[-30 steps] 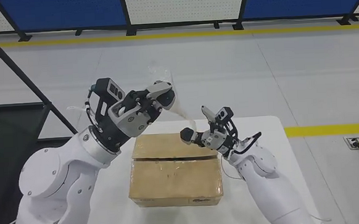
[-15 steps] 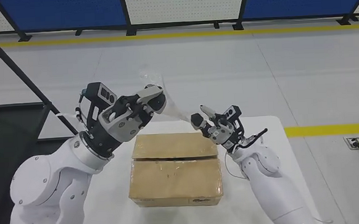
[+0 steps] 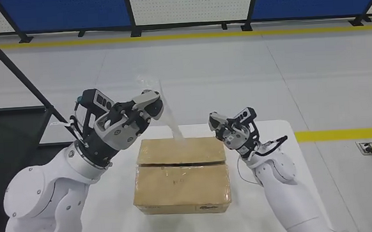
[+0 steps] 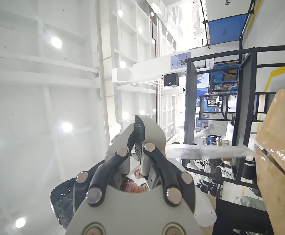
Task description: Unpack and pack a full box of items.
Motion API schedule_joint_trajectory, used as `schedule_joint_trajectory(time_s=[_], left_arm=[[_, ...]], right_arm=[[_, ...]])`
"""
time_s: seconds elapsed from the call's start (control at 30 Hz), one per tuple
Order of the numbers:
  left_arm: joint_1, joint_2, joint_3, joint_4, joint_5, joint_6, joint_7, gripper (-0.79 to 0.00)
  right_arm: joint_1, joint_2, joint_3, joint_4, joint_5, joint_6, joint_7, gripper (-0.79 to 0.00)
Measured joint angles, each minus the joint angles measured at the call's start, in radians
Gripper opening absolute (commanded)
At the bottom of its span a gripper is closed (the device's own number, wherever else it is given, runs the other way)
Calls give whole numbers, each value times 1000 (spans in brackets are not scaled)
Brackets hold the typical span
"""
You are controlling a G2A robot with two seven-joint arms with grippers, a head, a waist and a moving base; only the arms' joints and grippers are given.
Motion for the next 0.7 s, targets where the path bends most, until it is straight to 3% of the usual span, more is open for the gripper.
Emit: schedule_joint_trajectory(time_s=[0.2,0.57,0.7], left_arm=[[-7,2,9,12,3,1,-1,-785],[-24,2,44,22,10,0,16,-785],[-25,3,53,16,30,4,24,-785]], right_arm=[[-38,14,43,-31,26,-9,135,0],[-37,24,8,-21,27,155,304,0],[-20,19,-15,-25,-6,85,281,0]])
